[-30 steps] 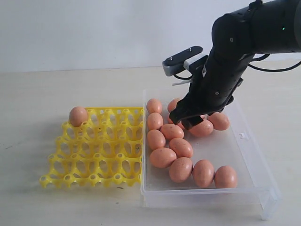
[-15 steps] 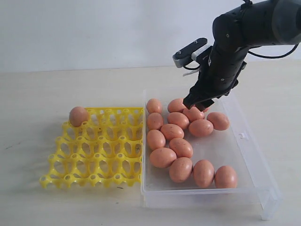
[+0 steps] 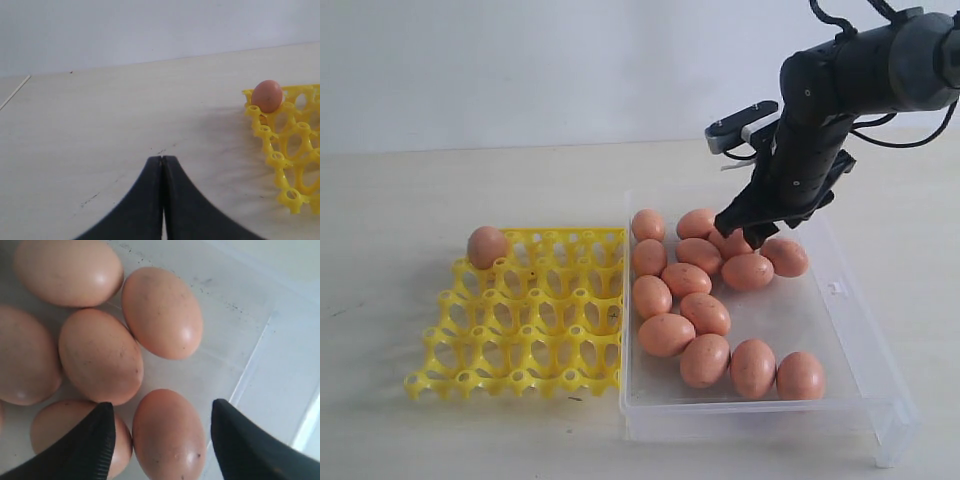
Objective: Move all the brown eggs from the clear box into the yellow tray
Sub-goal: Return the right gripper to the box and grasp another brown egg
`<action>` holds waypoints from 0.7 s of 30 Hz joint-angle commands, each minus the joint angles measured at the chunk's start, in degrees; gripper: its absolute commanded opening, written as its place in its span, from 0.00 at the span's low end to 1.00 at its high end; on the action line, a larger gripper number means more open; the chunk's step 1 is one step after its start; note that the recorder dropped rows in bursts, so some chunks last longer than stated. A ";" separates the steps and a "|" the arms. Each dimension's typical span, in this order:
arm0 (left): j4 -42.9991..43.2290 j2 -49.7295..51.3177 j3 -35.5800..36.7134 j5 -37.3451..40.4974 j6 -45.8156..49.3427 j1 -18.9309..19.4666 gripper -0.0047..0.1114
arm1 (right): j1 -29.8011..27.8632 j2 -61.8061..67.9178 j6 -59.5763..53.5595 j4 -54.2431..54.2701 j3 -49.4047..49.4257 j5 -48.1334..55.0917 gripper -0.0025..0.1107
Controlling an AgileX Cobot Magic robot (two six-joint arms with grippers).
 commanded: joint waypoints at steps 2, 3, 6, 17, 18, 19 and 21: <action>-0.16 -0.32 -0.23 -0.58 -0.25 0.07 0.04 | -0.31 1.86 -0.69 -3.71 -0.54 -0.74 0.51; -0.16 -0.32 -0.23 -0.58 -0.25 0.07 0.04 | -0.31 1.97 -0.69 -4.11 -0.54 -0.74 0.51; -0.16 -0.32 -0.23 -0.58 -0.25 0.07 0.04 | -0.31 2.11 -0.69 -4.10 -0.54 -1.20 0.51; -0.16 -0.32 -0.23 -0.58 -0.25 0.07 0.04 | -0.31 4.36 0.34 -2.55 -0.39 -1.43 0.50; -0.16 -0.32 -0.23 -0.58 -0.25 0.07 0.04 | -0.31 4.61 0.34 -2.55 -0.39 -1.43 0.50; -0.16 -0.32 -0.23 -0.58 -0.25 0.07 0.04 | -0.31 4.87 0.34 -2.44 -0.39 -1.43 0.50; -0.16 -0.32 -0.23 -0.58 -0.25 0.07 0.04 | -0.31 5.25 0.34 -2.21 -0.39 -1.43 0.50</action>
